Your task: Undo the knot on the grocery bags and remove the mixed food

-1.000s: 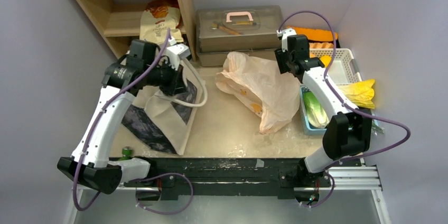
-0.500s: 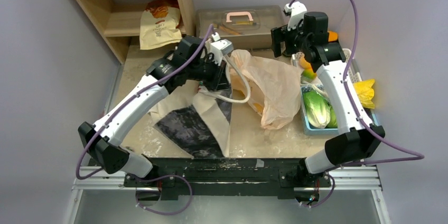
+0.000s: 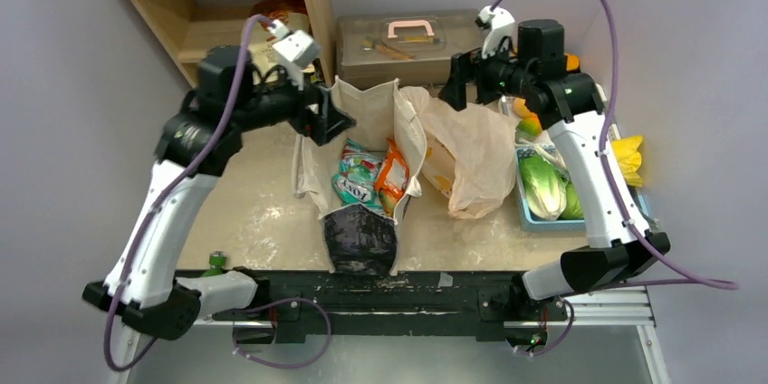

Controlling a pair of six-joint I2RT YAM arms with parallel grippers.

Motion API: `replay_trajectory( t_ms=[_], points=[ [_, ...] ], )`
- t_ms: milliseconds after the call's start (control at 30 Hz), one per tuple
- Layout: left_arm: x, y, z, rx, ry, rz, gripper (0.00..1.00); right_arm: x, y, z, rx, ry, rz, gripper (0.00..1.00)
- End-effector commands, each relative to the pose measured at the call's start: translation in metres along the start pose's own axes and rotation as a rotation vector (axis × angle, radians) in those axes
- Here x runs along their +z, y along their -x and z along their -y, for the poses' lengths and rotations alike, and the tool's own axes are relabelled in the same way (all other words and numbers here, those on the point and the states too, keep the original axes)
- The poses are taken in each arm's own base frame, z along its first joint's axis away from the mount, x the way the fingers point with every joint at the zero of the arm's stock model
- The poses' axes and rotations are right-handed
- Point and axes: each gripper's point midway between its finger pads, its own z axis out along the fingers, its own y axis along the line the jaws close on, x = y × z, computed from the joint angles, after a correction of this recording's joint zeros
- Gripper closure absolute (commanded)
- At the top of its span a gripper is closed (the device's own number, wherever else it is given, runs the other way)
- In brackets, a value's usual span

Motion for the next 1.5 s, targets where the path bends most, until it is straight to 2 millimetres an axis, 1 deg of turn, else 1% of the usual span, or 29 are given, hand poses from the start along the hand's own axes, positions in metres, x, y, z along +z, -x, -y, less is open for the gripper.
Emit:
replay_trajectory(
  t_ms=[0,67,100,167,233,333,367,400,467,500,533,567,600,633,667,700,767,867,900,933,1000,1033,1100,1167,1233,1300,1367,1400,1467],
  points=[
    [-0.068,0.005,-0.03,0.16,0.295,0.015,0.1,-0.005,-0.018,-0.077,-0.006,0.231,-0.096,0.06],
    [-0.08,-0.015,-0.055,0.133,0.441,-0.05,0.09,-0.003,-0.032,-0.104,-0.038,0.311,-0.152,0.07],
    [-0.084,-0.028,-0.066,0.107,0.503,-0.085,0.09,-0.001,-0.04,-0.113,-0.06,0.325,-0.178,0.07],
    [-0.085,-0.049,-0.076,0.038,0.545,-0.133,0.09,0.004,-0.057,-0.119,-0.099,0.3,-0.225,0.07],
    [-0.079,-0.067,-0.077,-0.033,0.541,-0.162,0.09,0.012,-0.069,-0.104,-0.149,0.2,-0.256,0.08],
    [-0.078,-0.085,-0.086,-0.054,0.572,-0.193,0.09,0.017,-0.069,-0.063,-0.2,-0.033,-0.263,0.09],
    [-0.077,-0.091,-0.089,-0.052,0.583,-0.21,0.1,0.017,-0.069,-0.058,-0.225,-0.056,-0.266,0.1],
    [-0.076,-0.096,-0.092,-0.053,0.589,-0.226,0.1,0.018,-0.074,-0.057,-0.234,-0.054,-0.288,0.11],
    [-0.073,-0.107,-0.094,-0.074,0.591,-0.27,0.12,0.02,-0.093,-0.07,-0.19,0.02,-0.371,0.16],
    [-0.071,-0.113,-0.093,-0.088,0.577,-0.291,0.14,0.021,-0.104,-0.081,-0.16,0.085,-0.406,0.24],
    [-0.068,-0.119,-0.092,-0.094,0.563,-0.307,0.16,0.02,-0.111,-0.093,-0.132,0.148,-0.425,0.28],
    [-0.066,-0.125,-0.092,-0.103,0.552,-0.33,0.2,0.017,-0.113,-0.103,-0.111,0.205,-0.421,0.34],
    [-0.064,-0.132,-0.091,-0.112,0.539,-0.36,0.26,0.014,-0.113,-0.111,-0.1,0.253,-0.413,0.47],
    [-0.062,-0.14,-0.088,-0.124,0.517,-0.39,0.34,0.014,-0.11,-0.115,-0.098,0.274,-0.405,0.76],
    [-0.06,-0.145,-0.084,-0.14,0.489,-0.411,0.42,0.014,-0.102,-0.114,-0.104,0.263,-0.385,0.96],
    [-0.057,-0.148,-0.079,-0.154,0.454,-0.418,0.54,0.016,-0.09,-0.111,-0.122,0.238,-0.349,1.0],
    [-0.046,-0.15,-0.064,-0.183,0.355,-0.398,0.73,0.017,-0.055,-0.093,-0.184,0.142,-0.251,1.0],
    [-0.025,-0.149,-0.051,-0.162,0.272,-0.367,0.96,0.007,0.005,-0.074,-0.238,0.034,-0.086,1.0],
    [-0.018,-0.146,-0.048,-0.145,0.254,-0.358,1.0,0.002,0.021,-0.071,-0.257,0.009,-0.047,1.0],
    [-0.009,-0.141,-0.045,-0.131,0.235,-0.343,1.0,-0.007,0.039,-0.07,-0.276,-0.009,0.0,1.0],
    [0.012,-0.128,-0.033,-0.116,0.161,-0.302,1.0,-0.013,0.053,-0.065,-0.306,-0.045,0.029,1.0],
    [0.021,-0.122,-0.028,-0.1,0.136,-0.282,1.0,-0.014,0.055,-0.062,-0.32,-0.061,0.028,1.0],
    [0.039,-0.12,-0.021,-0.065,0.099,-0.272,1.0,-0.015,0.052,-0.054,-0.363,-0.095,0.02,1.0],
    [0.049,-0.132,-0.023,-0.03,0.091,-0.279,1.0,-0.013,0.045,-0.056,-0.424,-0.09,0.012,1.0],
    [0.053,-0.164,-0.038,-0.005,0.135,-0.311,1.0,-0.007,0.031,-0.063,-0.482,-0.069,-0.005,1.0],
    [0.054,-0.202,-0.053,0.009,0.18,-0.359,1.0,-0.001,0.01,-0.074,-0.547,-0.029,-0.038,1.0],
    [0.05,-0.237,-0.061,0.009,0.201,-0.43,0.94,0.004,-0.014,-0.09,-0.624,0.021,-0.075,1.0],
    [0.046,-0.251,-0.063,0.026,0.2,-0.463,0.91,0.004,-0.024,-0.097,-0.659,0.041,-0.09,1.0],
    [0.037,-0.27,-0.067,0.053,0.217,-0.5,0.87,0.004,-0.041,-0.109,-0.702,0.081,-0.104,1.0]
  ],
)
